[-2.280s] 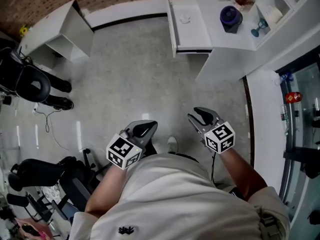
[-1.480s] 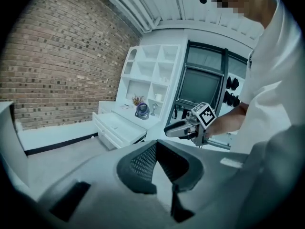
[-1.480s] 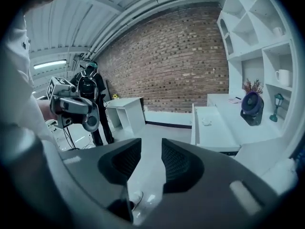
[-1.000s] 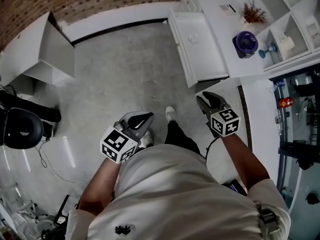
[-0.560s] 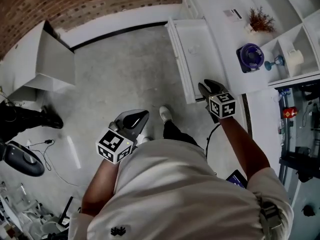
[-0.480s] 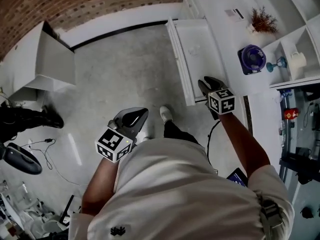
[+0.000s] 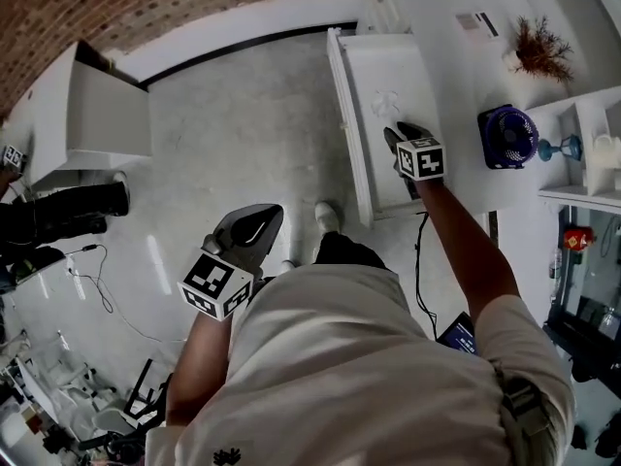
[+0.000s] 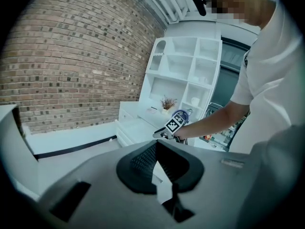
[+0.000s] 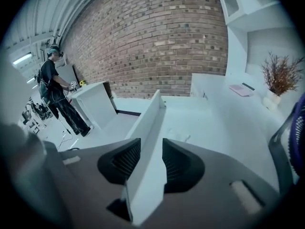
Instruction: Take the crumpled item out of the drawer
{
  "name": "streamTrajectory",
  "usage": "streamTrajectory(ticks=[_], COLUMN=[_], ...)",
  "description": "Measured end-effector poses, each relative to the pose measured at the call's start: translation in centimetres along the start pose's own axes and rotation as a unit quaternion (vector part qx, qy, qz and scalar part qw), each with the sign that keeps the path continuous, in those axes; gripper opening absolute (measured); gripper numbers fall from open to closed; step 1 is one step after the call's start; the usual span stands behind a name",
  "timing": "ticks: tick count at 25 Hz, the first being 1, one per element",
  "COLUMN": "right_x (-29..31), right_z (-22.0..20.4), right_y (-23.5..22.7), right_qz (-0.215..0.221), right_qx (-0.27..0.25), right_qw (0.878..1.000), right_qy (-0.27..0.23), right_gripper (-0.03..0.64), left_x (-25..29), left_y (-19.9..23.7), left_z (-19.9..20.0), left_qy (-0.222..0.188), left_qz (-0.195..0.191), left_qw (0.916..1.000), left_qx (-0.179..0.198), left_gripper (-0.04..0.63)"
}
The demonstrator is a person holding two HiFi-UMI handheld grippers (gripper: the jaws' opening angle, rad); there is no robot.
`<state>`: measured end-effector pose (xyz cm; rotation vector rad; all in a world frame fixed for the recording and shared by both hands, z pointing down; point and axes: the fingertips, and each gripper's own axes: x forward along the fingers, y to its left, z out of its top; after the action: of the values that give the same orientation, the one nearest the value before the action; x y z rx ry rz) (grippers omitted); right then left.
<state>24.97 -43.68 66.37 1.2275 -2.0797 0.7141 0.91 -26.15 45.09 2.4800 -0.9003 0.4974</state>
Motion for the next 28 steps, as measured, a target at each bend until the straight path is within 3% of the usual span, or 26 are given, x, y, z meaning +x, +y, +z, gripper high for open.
streamTrajectory(ticks=[9,17,21,28], right_x=[8.9,13.9,15.5,15.9], right_z=[-0.5,-1.9,-2.5,-2.7], right_y=[-5.5,-7.9,-8.5,-8.6], right_qz=[-0.015,-0.036,-0.044,-0.054], right_qx=[0.094,0.139,0.13,0.103], right_qw=[0.995,0.988,0.989,0.991], right_qy=[0.027,0.05,0.059,0.06], right_gripper=[0.175,0.189,0.196,0.112], left_x=[2.4,2.1,2.3,1.9], left_y=[2.8,4.9,5.4,5.4], left_z=[1.2,0.5,-0.3,-0.9], left_qy=[0.025,0.047,0.054,0.058], left_qz=[0.043,0.075,0.081,0.084], left_qw=[0.9985,0.995,0.9934,0.9925], left_qx=[-0.022,-0.045,-0.059,-0.068], left_gripper=[0.005,0.005,0.005,0.005])
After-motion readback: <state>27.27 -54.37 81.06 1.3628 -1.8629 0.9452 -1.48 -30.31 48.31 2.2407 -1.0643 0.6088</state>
